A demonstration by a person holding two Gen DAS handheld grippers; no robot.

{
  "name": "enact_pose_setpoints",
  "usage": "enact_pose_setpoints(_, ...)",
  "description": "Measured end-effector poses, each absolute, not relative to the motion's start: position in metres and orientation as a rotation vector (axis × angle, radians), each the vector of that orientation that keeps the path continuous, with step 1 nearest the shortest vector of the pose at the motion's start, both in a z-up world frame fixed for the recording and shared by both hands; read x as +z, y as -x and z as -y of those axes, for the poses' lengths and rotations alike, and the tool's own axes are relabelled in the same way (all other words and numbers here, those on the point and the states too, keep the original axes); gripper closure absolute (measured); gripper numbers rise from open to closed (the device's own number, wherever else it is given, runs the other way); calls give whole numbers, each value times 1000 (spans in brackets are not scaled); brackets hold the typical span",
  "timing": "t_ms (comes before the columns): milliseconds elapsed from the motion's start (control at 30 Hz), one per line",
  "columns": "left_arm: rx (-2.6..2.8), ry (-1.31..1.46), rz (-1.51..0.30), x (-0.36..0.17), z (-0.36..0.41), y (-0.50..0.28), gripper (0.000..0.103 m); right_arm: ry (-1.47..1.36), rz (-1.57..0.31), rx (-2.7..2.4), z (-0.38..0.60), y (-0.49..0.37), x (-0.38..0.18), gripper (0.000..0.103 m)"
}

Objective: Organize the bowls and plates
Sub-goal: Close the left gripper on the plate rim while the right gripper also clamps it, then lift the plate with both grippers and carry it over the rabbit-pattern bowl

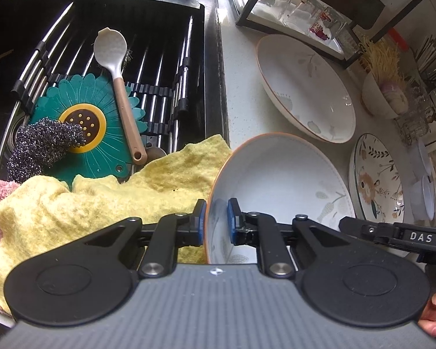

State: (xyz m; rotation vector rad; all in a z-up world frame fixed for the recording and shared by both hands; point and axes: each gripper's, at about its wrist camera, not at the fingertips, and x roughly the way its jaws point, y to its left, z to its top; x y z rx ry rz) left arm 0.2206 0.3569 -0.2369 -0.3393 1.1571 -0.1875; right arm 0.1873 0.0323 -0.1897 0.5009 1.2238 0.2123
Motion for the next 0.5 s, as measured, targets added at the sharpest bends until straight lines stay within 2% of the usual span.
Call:
enact_pose_setpoints(200,-202,365,-1156,-242,-358,-222,85,-533,-1222,203,-34,-187,-203,86)
enact_pose_setpoints(300,-225,318,-1147,-237,-352,-222,86,-471,-1198,210,-38,-186,-199,84)
enact_pose_setpoints(500,-247,357,-1127,-221,-354,-227,86,-523,-1144,259,-23,-183,-179,86)
